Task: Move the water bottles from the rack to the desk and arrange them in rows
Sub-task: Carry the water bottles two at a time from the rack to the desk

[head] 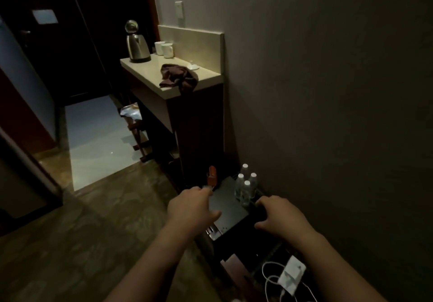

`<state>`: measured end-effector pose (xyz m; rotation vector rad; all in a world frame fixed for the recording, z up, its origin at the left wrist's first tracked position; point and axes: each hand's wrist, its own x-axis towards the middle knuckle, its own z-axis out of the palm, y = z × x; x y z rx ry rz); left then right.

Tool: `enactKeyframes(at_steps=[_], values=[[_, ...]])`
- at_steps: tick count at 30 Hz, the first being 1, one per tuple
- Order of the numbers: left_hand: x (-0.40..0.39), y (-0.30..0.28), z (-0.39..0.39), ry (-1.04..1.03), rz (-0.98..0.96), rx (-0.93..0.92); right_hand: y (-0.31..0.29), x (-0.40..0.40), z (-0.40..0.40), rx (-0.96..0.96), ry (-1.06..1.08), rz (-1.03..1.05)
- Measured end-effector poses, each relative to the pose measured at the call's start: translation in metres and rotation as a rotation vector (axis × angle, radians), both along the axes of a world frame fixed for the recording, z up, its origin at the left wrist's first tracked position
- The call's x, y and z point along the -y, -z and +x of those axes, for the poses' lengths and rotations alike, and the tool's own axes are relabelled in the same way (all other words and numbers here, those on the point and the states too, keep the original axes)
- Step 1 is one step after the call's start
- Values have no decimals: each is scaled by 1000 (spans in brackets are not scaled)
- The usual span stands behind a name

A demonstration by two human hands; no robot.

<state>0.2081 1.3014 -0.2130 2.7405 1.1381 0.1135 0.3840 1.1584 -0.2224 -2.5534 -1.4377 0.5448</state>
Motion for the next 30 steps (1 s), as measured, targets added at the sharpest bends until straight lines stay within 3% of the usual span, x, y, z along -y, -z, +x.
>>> enactKeyframes(at_steps=[8,15,22,30], values=[[-140,17,108,135,10,4,7,-117,89,-9,179,12],[-235,74,199,311,-83,-35,52,-181,144,-103,409,-51],[-303,178,288,552,-225,-163,147,-237,176,-167,708,-81],[-321,292,349,680,-339,-236,274,-279,195,-328,857,-203]])
